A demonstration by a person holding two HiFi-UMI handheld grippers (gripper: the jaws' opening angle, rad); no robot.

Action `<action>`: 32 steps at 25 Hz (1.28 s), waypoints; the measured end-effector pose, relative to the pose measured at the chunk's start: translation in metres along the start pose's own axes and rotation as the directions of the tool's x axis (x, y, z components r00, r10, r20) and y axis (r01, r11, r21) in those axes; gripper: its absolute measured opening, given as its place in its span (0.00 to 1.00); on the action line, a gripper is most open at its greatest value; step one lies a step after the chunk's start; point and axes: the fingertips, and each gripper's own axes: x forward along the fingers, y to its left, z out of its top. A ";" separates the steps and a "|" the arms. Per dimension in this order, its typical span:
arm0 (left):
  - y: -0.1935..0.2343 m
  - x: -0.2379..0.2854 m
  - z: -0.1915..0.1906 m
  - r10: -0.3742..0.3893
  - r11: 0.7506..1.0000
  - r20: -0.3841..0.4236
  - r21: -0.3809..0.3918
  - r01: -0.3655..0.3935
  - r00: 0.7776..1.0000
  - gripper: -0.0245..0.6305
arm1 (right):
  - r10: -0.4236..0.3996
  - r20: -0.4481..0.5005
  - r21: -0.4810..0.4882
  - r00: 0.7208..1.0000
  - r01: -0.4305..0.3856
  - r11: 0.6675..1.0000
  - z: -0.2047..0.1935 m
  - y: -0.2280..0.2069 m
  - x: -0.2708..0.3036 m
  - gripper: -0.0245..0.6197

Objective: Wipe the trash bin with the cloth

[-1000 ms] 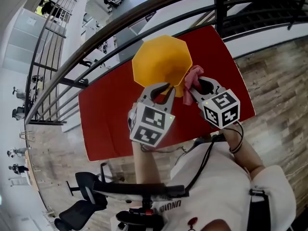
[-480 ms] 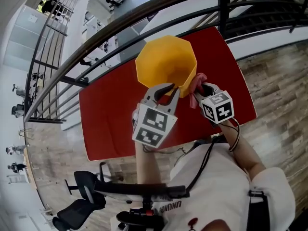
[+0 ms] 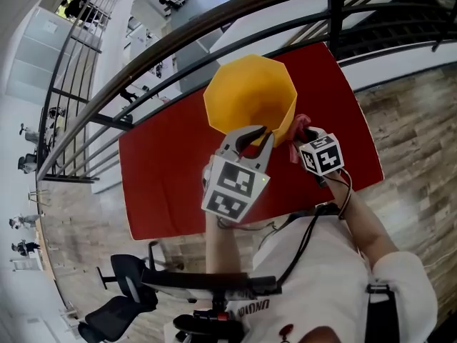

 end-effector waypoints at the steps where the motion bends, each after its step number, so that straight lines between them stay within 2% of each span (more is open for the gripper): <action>1: 0.000 0.000 0.000 -0.002 1.000 0.001 -0.003 0.002 1.000 0.10 | -0.003 -0.014 0.000 1.000 0.003 1.000 -0.004 -0.002 0.004 0.19; 7: 0.002 0.002 0.002 -0.015 1.000 0.012 -0.017 0.015 1.000 0.10 | -0.015 -0.085 0.010 0.996 0.016 1.000 -0.021 -0.012 0.024 0.19; 21: -0.001 0.008 0.007 -0.020 1.000 0.016 -0.021 0.021 1.000 0.10 | -0.050 -0.175 0.029 0.983 0.056 0.998 -0.047 -0.033 0.046 0.19; 28: -0.001 0.010 0.007 -0.008 0.999 0.014 -0.037 0.009 1.000 0.10 | -0.049 -0.167 0.078 0.985 0.062 0.995 -0.049 -0.036 0.043 0.19; 32: -0.007 0.016 0.007 0.015 0.998 0.007 -0.055 -0.015 1.000 0.10 | -0.032 -0.113 0.131 0.993 0.047 0.990 -0.040 -0.038 0.015 0.19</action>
